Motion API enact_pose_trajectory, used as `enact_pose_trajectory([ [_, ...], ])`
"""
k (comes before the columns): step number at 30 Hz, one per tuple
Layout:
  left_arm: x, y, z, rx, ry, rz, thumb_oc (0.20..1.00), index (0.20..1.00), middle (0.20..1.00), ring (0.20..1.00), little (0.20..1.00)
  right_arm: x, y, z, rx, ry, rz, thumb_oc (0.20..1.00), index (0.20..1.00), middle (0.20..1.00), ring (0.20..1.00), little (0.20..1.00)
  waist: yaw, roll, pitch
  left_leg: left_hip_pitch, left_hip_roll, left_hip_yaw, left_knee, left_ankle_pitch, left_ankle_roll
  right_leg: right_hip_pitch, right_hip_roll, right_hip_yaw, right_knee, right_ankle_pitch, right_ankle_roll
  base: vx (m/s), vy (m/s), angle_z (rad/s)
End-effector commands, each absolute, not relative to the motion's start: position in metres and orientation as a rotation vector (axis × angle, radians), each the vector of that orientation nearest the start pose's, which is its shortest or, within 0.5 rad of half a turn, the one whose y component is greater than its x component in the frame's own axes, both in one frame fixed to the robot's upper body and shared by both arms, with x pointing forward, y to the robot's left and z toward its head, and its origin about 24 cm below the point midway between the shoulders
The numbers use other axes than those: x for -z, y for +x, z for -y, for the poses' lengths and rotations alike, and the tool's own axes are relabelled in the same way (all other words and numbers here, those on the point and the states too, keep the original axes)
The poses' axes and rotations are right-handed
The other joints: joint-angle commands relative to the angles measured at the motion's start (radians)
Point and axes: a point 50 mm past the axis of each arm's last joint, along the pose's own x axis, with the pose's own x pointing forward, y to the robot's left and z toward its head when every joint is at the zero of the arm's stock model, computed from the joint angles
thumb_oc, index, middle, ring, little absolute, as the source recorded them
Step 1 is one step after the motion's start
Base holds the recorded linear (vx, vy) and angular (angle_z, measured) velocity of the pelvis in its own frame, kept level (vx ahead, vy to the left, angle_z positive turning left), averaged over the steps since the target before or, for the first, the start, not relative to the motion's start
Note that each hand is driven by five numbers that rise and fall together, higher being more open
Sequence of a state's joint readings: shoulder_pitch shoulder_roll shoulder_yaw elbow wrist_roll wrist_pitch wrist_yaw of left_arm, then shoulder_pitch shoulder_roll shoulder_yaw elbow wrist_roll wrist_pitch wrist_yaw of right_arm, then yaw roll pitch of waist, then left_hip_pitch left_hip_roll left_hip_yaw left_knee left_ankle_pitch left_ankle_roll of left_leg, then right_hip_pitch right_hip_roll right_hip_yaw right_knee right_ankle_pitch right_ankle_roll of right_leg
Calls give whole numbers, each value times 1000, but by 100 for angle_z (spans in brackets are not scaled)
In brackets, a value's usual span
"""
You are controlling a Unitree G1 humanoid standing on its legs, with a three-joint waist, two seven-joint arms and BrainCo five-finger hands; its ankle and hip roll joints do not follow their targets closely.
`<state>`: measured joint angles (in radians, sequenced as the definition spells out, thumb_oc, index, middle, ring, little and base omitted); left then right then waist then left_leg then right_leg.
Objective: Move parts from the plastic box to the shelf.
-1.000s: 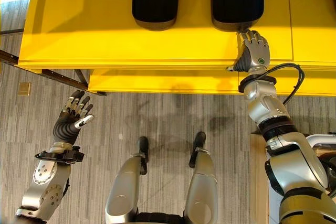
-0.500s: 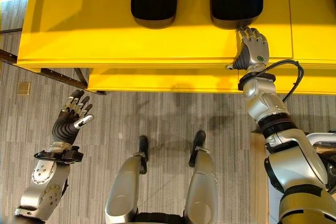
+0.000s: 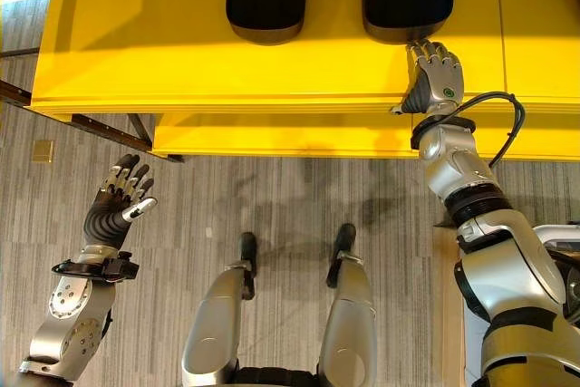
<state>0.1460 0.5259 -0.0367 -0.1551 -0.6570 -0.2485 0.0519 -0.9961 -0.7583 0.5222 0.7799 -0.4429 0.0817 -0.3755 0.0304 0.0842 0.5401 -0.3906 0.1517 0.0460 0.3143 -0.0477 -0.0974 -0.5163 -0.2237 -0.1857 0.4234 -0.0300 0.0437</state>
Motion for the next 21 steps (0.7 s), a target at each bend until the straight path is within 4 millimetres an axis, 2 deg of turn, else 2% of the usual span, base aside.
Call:
enact_pose_trajectory([
  [1, -103, 212, -242, -4, -115, 281, 1000, 1000, 1000, 1000, 1000, -310, 391, 237, 569, -1294, 519, 1000, 1000, 1000, 1000, 1000, 44, -14, -39, -9, -18, -13, 8, 26, 32, 67, -34, 29, 84, -80, 59, 6, 3, 3],
  [8, -101, 212, -240, -24, -125, 280, 1000, 1000, 1000, 1000, 1000, -275, 387, 233, 505, -1287, 502, 1000, 1000, 1000, 1000, 1000, 34, -16, -38, -14, -18, -12, 19, 18, 34, 63, -34, 32, 89, -83, 58, 0, 0, 0],
  [10, -100, 212, -240, -30, -128, 279, 1000, 1000, 1000, 1000, 1000, -258, 385, 233, 478, -1285, 486, 1000, 1000, 1000, 1000, 1000, 29, -15, -36, -15, -18, -12, 22, 16, 35, 63, -34, 32, 93, -84, 58, 0, 0, 0],
  [13, -98, 212, -239, -42, -136, 275, 1000, 1000, 1000, 1000, 1000, -222, 378, 233, 432, -1246, 436, 1000, 1000, 1000, 1000, 1000, 20, -16, -33, -14, -16, -13, 22, 15, 36, 65, -33, 33, 91, -85, 56, -11, 6, 4],
  [14, -98, 212, -239, -42, -135, 274, 1000, 1000, 1000, 1000, 1000, -221, 378, 233, 432, -1246, 434, 1000, 1000, 1000, 1000, 1000, 21, -17, -34, -14, -16, -13, 22, 15, 36, 65, -33, 33, 90, -85, 56, -6, 7, 4],
  [16, -98, 213, -238, -47, -135, 276, 1000, 1000, 1000, 1000, 1000, -205, 375, 232, 402, -1236, 407, 1000, 1000, 1000, 1000, 1000, 15, -18, -32, -13, -16, -13, 22, 14, 35, 66, -33, 33, 91, -86, 56, 0, 0, 0],
  [17, -97, 213, -237, -53, -137, 275, 1000, 1000, 1000, 1000, 1000, -179, 368, 230, 360, -1209, 363, 1000, 1000, 1000, 1000, 1000, 9, -21, -32, -12, -13, -13, 23, 14, 35, 68, -34, 31, 91, -86, 57, 0, 0, 0],
  [18, -97, 213, -237, -52, -136, 274, 1000, 1000, 1000, 1000, 1000, -179, 368, 230, 360, -1209, 362, 1000, 1000, 1000, 1000, 1000, 10, -21, -33, -12, -14, -13, 23, 14, 35, 68, -34, 31, 91, -86, 57, 0, 0, 0],
  [21, -96, 213, -236, -55, -142, 273, 1000, 1000, 1000, 1000, 1000, -161, 362, 229, 331, -1186, 331, 1000, 1000, 1000, 1000, 1000, 4, -23, -32, -11, -12, -14, 22, 15, 34, 70, -33, 29, 91, -86, 57, 0, 0, 0],
])
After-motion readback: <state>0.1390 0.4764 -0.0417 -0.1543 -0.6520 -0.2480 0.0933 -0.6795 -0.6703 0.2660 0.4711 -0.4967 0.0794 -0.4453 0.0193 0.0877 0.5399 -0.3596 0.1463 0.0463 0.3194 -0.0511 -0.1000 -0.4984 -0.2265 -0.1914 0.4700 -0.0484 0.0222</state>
